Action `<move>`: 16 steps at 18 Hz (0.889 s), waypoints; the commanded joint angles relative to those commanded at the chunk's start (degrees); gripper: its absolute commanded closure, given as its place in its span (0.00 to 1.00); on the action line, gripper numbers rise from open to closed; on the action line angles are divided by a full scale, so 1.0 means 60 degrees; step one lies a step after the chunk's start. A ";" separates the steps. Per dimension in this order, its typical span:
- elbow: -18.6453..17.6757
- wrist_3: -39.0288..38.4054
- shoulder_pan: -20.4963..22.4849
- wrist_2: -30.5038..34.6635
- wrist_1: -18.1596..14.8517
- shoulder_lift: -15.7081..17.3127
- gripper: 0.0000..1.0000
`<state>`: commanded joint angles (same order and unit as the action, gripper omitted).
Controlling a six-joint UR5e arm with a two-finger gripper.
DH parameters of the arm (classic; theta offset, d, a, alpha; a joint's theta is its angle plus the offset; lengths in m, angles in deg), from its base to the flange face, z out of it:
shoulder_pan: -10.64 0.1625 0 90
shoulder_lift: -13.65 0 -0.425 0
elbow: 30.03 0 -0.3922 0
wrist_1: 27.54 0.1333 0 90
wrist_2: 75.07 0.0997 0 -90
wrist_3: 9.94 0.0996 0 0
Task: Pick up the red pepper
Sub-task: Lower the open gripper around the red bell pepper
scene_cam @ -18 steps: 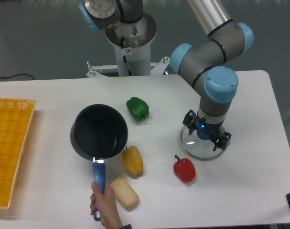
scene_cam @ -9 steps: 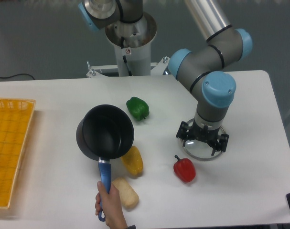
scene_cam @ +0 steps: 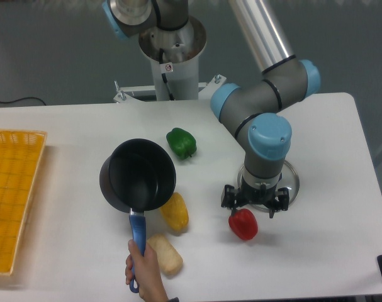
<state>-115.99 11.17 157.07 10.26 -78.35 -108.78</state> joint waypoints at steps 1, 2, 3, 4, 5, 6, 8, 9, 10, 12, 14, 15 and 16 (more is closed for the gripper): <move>0.0030 -0.0323 -0.0030 0.0131 0.0059 -0.0088 0.00; 0.0030 -0.0659 -0.0088 0.0307 0.0117 -0.0162 0.00; 0.0030 -0.0996 -0.0175 0.0482 0.0205 -0.0235 0.00; 0.0030 -0.1261 -0.0205 0.0644 0.0278 -0.0265 0.00; 0.0030 -0.1423 -0.0220 0.0732 0.0323 -0.0337 0.00; 0.0030 -0.1511 -0.0264 0.0820 0.0323 -0.0353 0.00; -0.0043 -0.1673 -0.0308 0.0952 0.0338 -0.0353 0.00; -0.0043 -0.1717 -0.0308 0.0996 0.0338 -0.0367 0.00; -0.0043 -0.1790 -0.0323 0.1069 0.0338 -0.0396 0.00; -0.0058 -0.1951 -0.0367 0.1128 0.0338 -0.0440 0.00; -0.0072 -0.2010 -0.0425 0.1187 0.0338 -0.0513 0.00; -0.0072 -0.2054 -0.0440 0.1260 0.0338 -0.0528 0.00; -0.0072 -0.2098 -0.0484 0.1362 0.0338 -0.0572 0.00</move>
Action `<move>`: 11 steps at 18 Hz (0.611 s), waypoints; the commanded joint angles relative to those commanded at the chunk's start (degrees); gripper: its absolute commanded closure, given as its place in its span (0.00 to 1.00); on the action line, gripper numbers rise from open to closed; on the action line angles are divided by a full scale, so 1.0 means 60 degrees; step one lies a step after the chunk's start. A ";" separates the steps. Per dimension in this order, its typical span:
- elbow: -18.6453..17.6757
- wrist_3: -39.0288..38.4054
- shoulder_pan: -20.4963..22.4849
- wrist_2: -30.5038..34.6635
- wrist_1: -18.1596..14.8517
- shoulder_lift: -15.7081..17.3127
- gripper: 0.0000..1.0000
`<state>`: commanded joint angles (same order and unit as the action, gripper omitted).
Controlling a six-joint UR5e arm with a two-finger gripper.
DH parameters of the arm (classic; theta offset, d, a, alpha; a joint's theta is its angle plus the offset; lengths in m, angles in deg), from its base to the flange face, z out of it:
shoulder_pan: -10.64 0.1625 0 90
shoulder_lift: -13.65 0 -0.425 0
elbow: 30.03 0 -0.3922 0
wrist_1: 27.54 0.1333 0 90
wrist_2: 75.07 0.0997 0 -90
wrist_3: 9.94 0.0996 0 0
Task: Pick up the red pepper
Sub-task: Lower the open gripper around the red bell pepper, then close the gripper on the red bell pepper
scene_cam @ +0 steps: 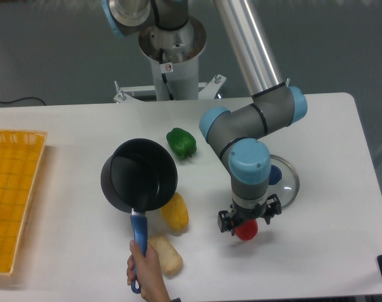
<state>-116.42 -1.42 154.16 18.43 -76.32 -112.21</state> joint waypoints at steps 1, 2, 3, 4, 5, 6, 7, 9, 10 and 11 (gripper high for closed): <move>-0.0015 -0.0029 -0.0029 0.0045 0.0000 -0.0029 0.00; -0.0044 -0.0030 -0.0044 0.0074 0.0000 -0.0030 0.00; -0.0073 -0.0030 -0.0044 0.0074 0.0000 -0.0030 0.00; -0.0102 -0.0030 -0.0044 0.0074 0.0000 -0.0030 0.00; -0.0117 -0.0030 -0.0044 0.0074 0.0000 -0.0030 0.00; -0.0146 -0.0001 -0.0044 0.0089 0.0000 -0.0030 0.00; -0.0161 0.0000 -0.0044 0.0103 0.0000 -0.0030 0.00; -0.0176 0.0000 -0.0044 0.0176 0.0015 -0.0044 0.01; -0.0190 0.0000 -0.0044 0.0235 0.0015 -0.0059 0.06; -0.0205 0.0014 -0.0044 0.0264 0.0029 -0.0074 0.11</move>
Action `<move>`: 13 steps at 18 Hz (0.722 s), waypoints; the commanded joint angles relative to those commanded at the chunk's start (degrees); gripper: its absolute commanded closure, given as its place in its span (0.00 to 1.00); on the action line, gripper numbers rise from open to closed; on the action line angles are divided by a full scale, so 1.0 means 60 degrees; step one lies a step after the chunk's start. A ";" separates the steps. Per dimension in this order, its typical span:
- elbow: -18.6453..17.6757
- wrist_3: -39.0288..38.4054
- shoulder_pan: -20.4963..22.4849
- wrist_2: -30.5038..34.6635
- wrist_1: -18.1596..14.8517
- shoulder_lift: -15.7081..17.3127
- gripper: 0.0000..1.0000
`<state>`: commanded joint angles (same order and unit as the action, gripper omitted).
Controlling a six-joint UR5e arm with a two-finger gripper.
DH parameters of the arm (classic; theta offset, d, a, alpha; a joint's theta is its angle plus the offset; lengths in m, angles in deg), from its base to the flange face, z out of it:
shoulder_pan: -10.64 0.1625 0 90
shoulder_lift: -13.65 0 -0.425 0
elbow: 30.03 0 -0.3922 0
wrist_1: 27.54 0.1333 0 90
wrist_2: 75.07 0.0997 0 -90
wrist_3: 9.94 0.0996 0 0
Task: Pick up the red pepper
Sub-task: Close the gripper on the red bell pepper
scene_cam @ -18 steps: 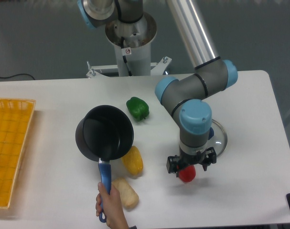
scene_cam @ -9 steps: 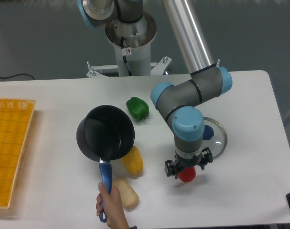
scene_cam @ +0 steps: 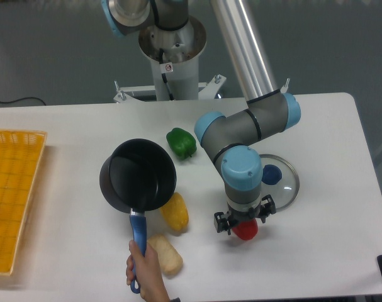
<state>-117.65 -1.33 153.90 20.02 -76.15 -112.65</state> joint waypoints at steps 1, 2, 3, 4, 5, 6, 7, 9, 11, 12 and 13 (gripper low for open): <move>0.0000 -0.0014 0.0000 0.0000 0.0015 0.0000 0.16; 0.0000 0.0000 0.0000 0.0000 0.0015 0.0000 0.22; 0.0000 0.0000 0.0000 0.0000 0.0015 0.0000 0.31; 0.0000 0.0000 0.0000 0.0000 0.0029 0.0000 0.38; 0.0000 0.0044 0.0000 0.0000 0.0029 0.0000 0.41; 0.0014 0.0044 0.0000 0.0000 0.0029 0.0000 0.45; 0.0014 0.0044 0.0000 0.0000 0.0029 0.0000 0.49; 0.0015 0.0073 0.0000 0.0000 0.0029 0.0014 0.53; 0.0015 0.0073 0.0000 0.0000 0.0029 0.0015 0.58; 0.0015 0.0073 0.0000 0.0000 0.0029 0.0029 0.62; 0.0029 0.0073 0.0000 -0.0014 0.0029 0.0029 0.64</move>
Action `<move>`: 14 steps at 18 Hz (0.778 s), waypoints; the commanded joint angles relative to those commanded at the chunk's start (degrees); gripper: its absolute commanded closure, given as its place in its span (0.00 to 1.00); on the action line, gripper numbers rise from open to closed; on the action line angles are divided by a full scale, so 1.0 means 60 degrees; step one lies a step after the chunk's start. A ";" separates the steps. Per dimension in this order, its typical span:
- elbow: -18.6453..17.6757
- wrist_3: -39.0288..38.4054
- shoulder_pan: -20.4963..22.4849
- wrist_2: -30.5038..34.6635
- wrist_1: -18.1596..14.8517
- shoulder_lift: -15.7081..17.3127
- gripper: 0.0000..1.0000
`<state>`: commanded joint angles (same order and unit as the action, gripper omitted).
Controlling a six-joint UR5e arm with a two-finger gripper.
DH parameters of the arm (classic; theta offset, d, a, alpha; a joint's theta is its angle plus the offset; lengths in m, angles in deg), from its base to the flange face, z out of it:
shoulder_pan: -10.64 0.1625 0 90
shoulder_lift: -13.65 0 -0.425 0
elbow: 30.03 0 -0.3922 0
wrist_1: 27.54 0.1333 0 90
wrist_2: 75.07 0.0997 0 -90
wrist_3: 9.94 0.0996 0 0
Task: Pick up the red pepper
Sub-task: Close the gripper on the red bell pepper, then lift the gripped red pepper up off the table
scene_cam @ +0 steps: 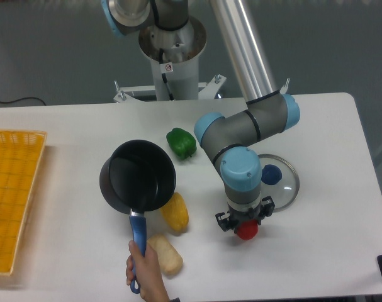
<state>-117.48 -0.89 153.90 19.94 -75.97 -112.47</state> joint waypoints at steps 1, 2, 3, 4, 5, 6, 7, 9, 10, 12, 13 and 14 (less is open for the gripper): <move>0.0000 0.0015 0.0000 0.0014 0.0000 0.0015 0.65; 0.0015 0.0029 0.0000 0.0015 0.0000 0.0015 0.67; 0.0015 0.0044 0.0029 0.0000 0.0000 0.0044 0.67; 0.0044 0.0058 0.0058 -0.0015 -0.0015 0.0087 0.67; 0.0073 0.0059 0.0073 -0.0029 -0.0015 0.0102 0.67; 0.0117 0.0073 0.0102 -0.0044 -0.0015 0.0132 0.67; 0.0175 0.0088 0.0175 -0.0073 -0.0015 0.0219 0.67; 0.0205 0.0146 0.0249 -0.0117 -0.0029 0.0336 0.67; 0.0205 0.0190 0.0249 -0.0132 -0.0058 0.0380 0.67; 0.0205 0.0278 0.0264 -0.0161 -0.0102 0.0512 0.67; 0.0191 0.0423 0.0307 -0.0161 -0.0132 0.0614 0.67; 0.0176 0.0715 0.0322 -0.0205 -0.0161 0.0731 0.67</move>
<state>-116.42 3.40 155.83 18.71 -76.94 -108.09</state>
